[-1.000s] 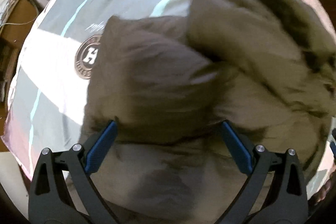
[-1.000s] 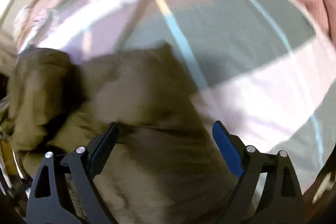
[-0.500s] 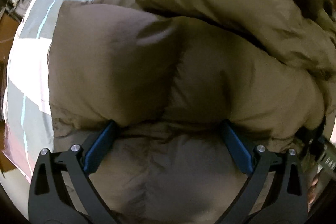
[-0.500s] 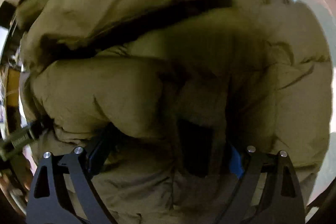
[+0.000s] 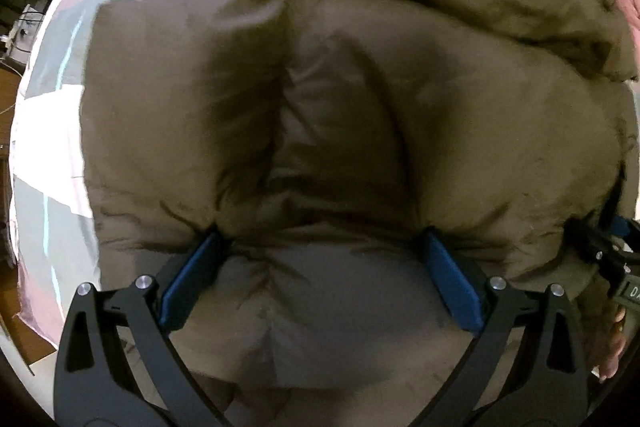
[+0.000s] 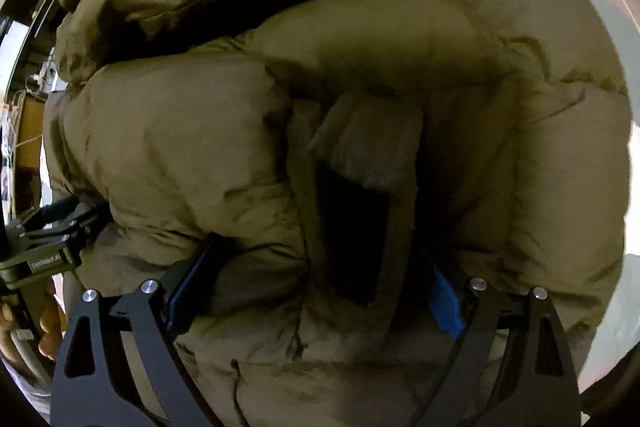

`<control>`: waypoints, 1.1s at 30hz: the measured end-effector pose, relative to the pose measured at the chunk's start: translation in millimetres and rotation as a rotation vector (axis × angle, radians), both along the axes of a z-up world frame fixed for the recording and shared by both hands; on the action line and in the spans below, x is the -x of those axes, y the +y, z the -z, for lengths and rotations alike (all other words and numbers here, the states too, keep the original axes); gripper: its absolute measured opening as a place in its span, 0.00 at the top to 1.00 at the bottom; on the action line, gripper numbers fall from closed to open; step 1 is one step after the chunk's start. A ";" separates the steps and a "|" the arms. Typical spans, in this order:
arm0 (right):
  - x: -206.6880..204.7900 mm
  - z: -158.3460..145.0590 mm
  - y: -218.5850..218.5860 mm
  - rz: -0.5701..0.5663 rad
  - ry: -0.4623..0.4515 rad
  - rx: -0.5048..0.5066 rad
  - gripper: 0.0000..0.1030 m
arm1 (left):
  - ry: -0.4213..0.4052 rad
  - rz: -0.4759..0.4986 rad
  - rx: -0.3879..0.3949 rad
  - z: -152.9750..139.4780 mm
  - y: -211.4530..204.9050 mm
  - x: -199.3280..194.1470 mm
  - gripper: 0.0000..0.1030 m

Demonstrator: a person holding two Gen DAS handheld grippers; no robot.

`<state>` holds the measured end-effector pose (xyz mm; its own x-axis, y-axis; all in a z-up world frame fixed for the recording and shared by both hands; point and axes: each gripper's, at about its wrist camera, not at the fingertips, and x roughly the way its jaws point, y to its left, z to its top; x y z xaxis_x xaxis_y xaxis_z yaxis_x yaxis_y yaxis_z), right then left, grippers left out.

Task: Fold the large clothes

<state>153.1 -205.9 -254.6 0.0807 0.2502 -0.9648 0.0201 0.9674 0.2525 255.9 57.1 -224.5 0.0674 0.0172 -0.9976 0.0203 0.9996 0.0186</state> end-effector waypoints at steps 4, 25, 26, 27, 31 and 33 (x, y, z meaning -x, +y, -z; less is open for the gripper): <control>11.5 -32.8 -2.8 -0.002 -0.085 0.012 0.11 | -0.039 -0.027 0.055 -22.9 -3.0 3.0 0.02; 127.0 -3.0 -91.1 -0.028 0.107 0.142 0.02 | 0.130 0.058 -0.052 19.6 36.5 120.6 0.02; 129.9 -5.0 -89.6 -0.031 0.101 0.150 0.02 | 0.129 0.040 -0.033 17.0 39.7 122.1 0.02; 133.9 -8.4 -89.3 -0.028 0.092 0.155 0.02 | 0.130 0.028 -0.020 14.3 38.8 123.2 0.02; 146.7 -24.7 -94.3 0.033 0.034 0.121 0.02 | 0.117 0.033 -0.003 11.8 52.5 130.7 0.02; 154.4 -24.7 -109.3 0.077 0.040 0.096 0.02 | 0.107 0.054 -0.015 14.0 56.4 141.8 0.02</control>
<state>-1.3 -315.2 -229.9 0.0569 0.1515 -0.9868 0.1032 0.9822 0.1567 114.0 113.5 -238.5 -0.0385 0.0310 -0.9988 0.0764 0.9967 0.0280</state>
